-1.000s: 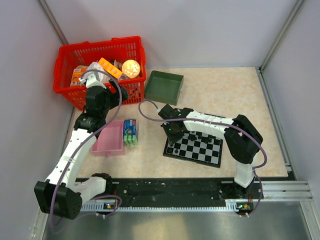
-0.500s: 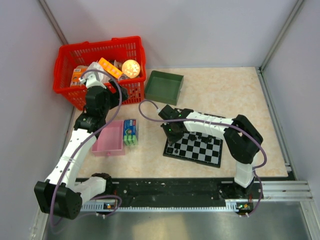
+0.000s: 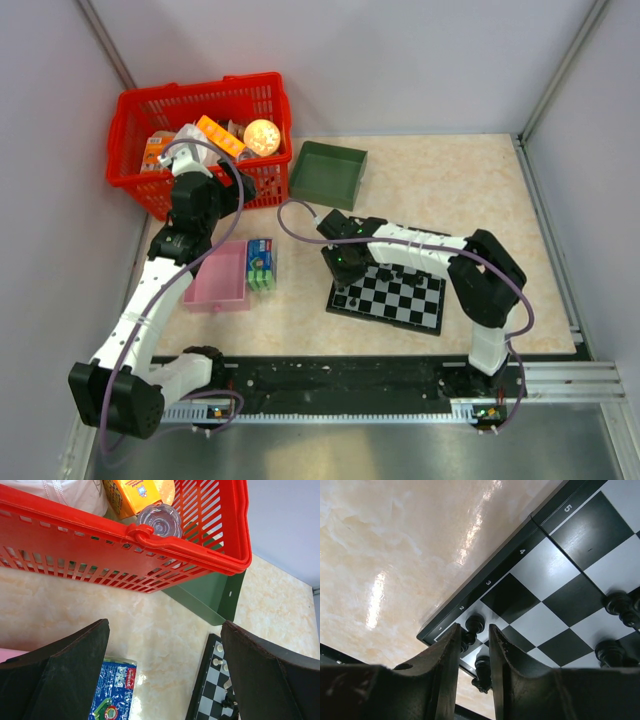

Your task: Set up the chess pieces on the board

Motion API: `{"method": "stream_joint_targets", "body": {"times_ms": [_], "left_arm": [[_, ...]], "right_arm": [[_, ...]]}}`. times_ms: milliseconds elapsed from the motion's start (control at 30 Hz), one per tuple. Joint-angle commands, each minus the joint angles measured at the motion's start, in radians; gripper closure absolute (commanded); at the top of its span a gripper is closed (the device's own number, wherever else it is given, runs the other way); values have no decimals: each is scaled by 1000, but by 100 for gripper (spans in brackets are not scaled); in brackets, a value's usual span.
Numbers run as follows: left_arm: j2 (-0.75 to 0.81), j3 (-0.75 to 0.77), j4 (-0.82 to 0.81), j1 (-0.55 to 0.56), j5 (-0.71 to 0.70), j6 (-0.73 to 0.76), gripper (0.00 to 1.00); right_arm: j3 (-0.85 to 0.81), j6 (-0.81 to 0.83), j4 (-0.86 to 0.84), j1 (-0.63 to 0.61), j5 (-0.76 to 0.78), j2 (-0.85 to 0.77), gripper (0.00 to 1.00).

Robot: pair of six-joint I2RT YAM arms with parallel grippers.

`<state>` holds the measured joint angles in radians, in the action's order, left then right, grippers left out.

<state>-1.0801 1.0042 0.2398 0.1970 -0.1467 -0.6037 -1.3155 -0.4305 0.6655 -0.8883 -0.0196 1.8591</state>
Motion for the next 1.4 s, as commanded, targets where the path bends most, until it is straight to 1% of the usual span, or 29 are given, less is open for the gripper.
{"method": "stream_joint_targets", "body": {"times_ms": [0, 100, 267, 433, 533, 1100, 1367], "left_arm": [[16, 7, -40, -5, -1, -1, 2], [14, 8, -40, -5, 1, -1, 2], [9, 7, -42, -5, 7, -7, 2], [9, 8, -43, -5, 10, -7, 2], [11, 10, -42, -5, 6, -4, 2], [0, 14, -42, -5, 7, -2, 2], [5, 13, -39, -7, -2, 1, 2]], "right_arm": [[-44, -1, -7, 9, 40, -90, 71], [-45, 6, 11, 31, 59, -126, 70], [-18, 7, 8, 101, 92, -169, 69], [-11, -23, 23, 164, 162, -138, 70], [-13, -39, 23, 184, 162, -115, 70], [-39, -53, 25, 195, 171, -26, 72], [-54, -39, 19, 195, 184, -5, 75]]}}
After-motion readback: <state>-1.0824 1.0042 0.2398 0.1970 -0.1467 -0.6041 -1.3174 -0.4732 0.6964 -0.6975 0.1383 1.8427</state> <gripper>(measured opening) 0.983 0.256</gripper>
